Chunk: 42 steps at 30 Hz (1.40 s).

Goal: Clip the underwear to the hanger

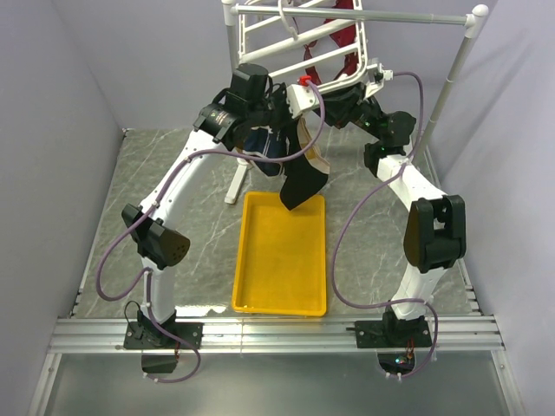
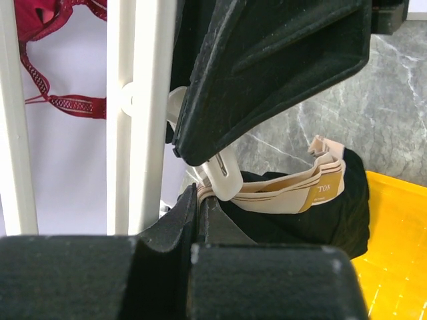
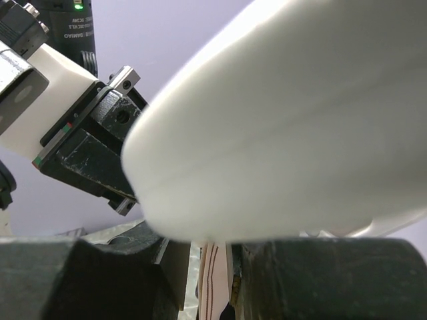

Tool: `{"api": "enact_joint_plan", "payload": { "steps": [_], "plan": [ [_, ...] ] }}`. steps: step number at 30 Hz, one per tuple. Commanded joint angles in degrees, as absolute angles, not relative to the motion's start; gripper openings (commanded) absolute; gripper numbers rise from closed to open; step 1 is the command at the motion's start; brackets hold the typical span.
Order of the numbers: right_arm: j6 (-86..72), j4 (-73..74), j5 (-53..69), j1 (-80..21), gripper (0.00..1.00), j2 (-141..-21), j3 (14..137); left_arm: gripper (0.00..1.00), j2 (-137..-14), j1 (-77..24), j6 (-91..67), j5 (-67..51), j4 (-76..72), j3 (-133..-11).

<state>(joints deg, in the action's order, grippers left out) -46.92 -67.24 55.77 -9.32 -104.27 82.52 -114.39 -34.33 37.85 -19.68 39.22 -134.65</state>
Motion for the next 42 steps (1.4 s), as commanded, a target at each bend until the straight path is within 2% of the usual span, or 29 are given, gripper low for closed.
{"api": "enact_joint_plan", "payload": {
  "steps": [1,17,42],
  "plan": [
    [-44.66,-64.87,55.37,-11.69,0.00,-103.89,84.20,0.00,-114.17,-33.57,36.65,-17.58,31.12,-137.55],
    [-34.81,-61.35,53.96,-12.83,0.00,-103.36,82.27,0.00,-114.52,-33.49,30.94,-17.84,28.83,-139.83],
    [-34.81,-63.99,57.66,-13.01,0.00,-104.06,81.21,0.00,-113.91,-32.78,23.55,-22.23,26.10,-143.70]
  ]
}}
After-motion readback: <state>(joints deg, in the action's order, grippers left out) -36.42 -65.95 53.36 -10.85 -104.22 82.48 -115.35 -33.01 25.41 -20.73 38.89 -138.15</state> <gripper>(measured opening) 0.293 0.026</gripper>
